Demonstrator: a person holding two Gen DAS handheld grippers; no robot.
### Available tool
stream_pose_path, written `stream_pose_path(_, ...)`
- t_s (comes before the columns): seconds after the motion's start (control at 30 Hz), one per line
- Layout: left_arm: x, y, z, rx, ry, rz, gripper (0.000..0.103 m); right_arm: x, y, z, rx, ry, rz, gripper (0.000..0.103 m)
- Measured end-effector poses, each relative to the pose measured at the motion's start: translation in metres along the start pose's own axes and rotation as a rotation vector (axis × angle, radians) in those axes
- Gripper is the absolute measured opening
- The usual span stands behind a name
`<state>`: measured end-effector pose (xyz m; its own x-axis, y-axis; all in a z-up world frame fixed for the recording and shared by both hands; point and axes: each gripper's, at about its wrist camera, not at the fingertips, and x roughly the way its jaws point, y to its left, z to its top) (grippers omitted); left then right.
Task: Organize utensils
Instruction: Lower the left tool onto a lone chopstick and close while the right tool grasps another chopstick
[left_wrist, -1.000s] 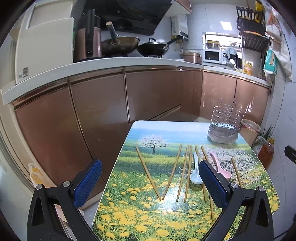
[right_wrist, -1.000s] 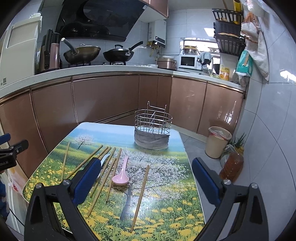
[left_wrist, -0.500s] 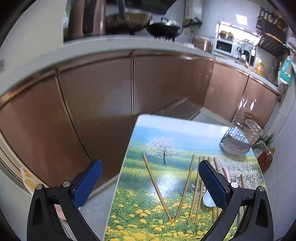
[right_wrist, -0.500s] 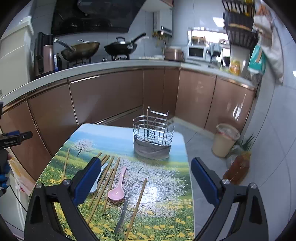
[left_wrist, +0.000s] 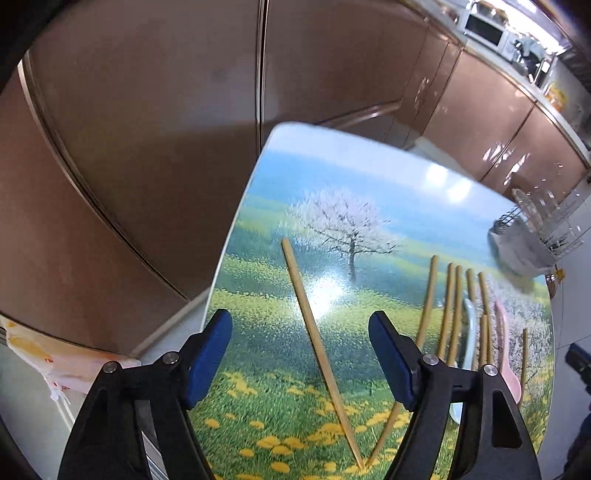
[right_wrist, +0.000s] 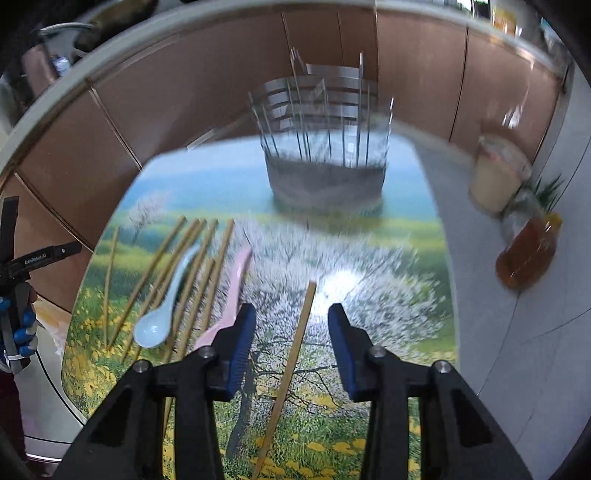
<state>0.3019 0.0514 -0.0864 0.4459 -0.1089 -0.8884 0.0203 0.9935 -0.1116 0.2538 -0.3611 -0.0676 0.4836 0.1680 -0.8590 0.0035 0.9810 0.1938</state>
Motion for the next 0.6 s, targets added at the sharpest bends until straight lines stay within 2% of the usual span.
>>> stream_pose_path(0.1,0.018,0.001,0.008,-0.012,0.053,-0.001,0.075,0.022,-0.002,0.007,0.005,0.070,0.005,0.039)
stream_pose_path(0.27,0.040,0.001,0.019,-0.011,0.120,0.023,0.070,0.050,-0.006,0.013,0.006,0.159,-0.010,0.038)
stream_pose_path(0.6,0.061,0.005,0.031,-0.015,0.170,0.066,0.064,0.076,-0.005,0.018,-0.024,0.221,-0.037,0.034)
